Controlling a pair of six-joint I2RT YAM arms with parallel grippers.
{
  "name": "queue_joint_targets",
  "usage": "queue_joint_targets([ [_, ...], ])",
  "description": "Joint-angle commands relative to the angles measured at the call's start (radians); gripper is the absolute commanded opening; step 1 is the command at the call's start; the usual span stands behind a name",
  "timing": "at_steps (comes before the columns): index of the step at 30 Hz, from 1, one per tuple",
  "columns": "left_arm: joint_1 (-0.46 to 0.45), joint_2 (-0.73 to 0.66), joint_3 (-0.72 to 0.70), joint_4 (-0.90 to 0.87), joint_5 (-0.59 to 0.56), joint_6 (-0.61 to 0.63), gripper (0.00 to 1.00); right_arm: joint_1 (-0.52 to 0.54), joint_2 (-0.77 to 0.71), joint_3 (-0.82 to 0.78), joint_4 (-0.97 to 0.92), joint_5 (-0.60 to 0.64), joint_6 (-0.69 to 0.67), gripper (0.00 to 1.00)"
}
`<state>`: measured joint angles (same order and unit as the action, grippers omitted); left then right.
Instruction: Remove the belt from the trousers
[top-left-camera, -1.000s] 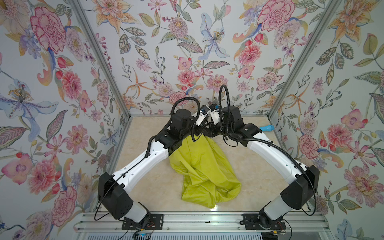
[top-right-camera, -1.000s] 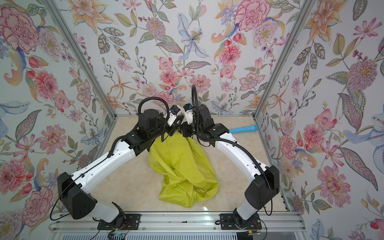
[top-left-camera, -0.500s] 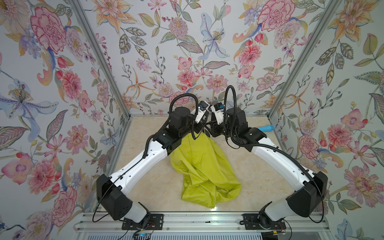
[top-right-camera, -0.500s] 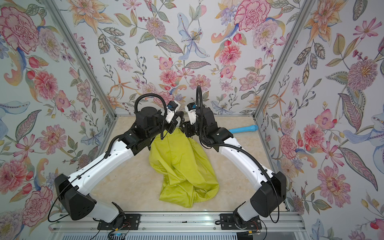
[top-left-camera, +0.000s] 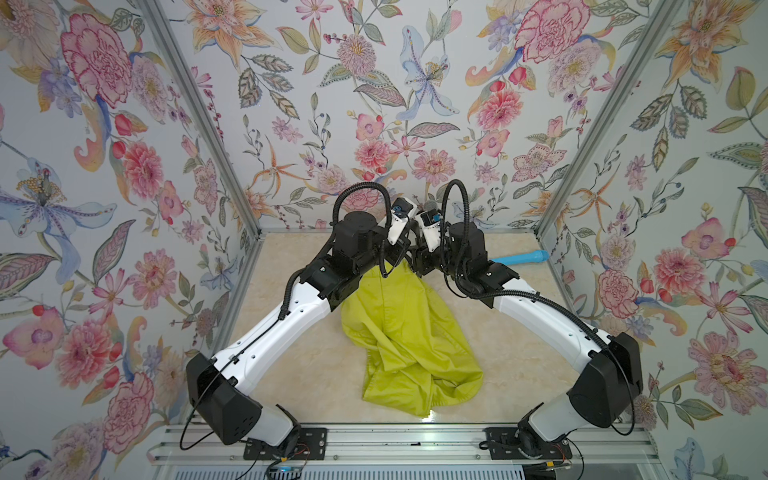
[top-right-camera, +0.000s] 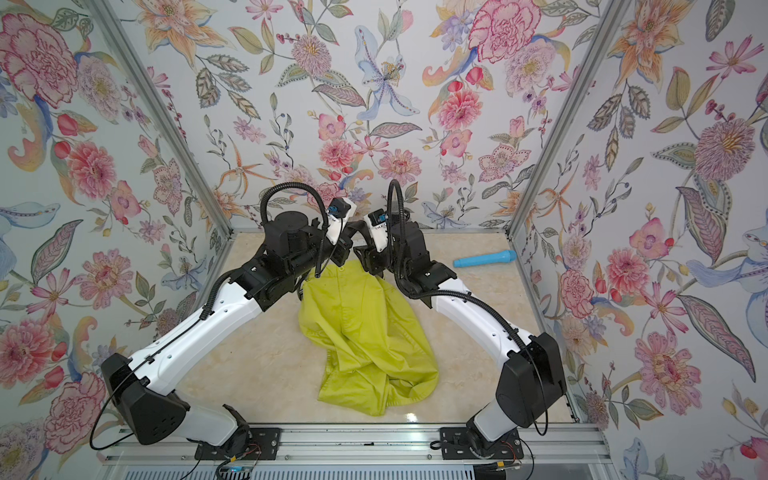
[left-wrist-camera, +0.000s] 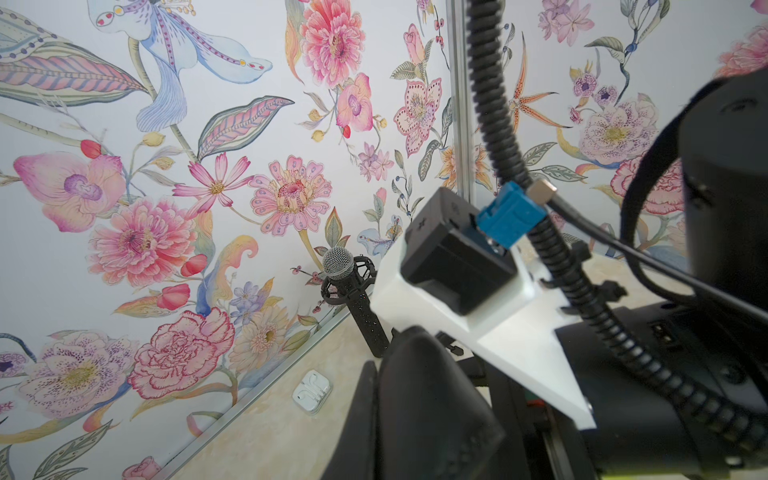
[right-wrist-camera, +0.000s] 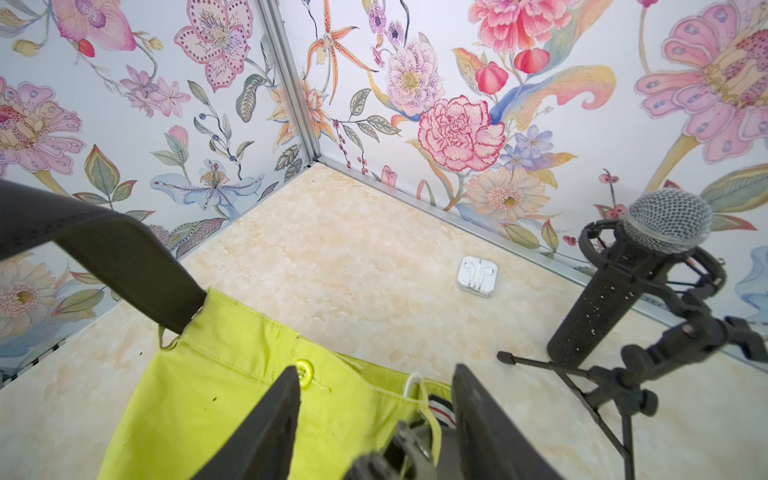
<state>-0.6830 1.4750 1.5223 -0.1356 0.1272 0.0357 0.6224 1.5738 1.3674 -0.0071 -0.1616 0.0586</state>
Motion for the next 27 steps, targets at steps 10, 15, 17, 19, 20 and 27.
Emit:
queue_joint_targets([
  [10, 0.151, -0.184, -0.021, 0.106, 0.056, -0.045, 0.0, -0.058, 0.104, -0.17, 0.132, -0.108, -0.041, 0.18],
  [15, 0.2, -0.229, -0.055, 0.128, 0.055, -0.049, 0.0, -0.111, 0.116, -0.24, 0.16, -0.125, -0.002, 0.16],
  [17, 0.21, -0.238, -0.066, 0.133, 0.054, -0.049, 0.0, -0.118, 0.116, -0.246, 0.16, -0.142, 0.005, 0.15],
  [19, 0.223, -0.247, -0.076, 0.136, 0.054, -0.052, 0.0, -0.115, 0.116, -0.24, 0.146, -0.125, -0.005, 0.15],
  [20, 0.23, -0.257, -0.085, 0.149, 0.055, -0.058, 0.0, -0.113, 0.122, -0.231, 0.129, -0.108, -0.01, 0.16],
  [27, 0.241, -0.216, -0.088, 0.121, 0.094, -0.051, 0.0, -0.105, 0.057, -0.22, 0.092, -0.214, 0.021, 0.35],
])
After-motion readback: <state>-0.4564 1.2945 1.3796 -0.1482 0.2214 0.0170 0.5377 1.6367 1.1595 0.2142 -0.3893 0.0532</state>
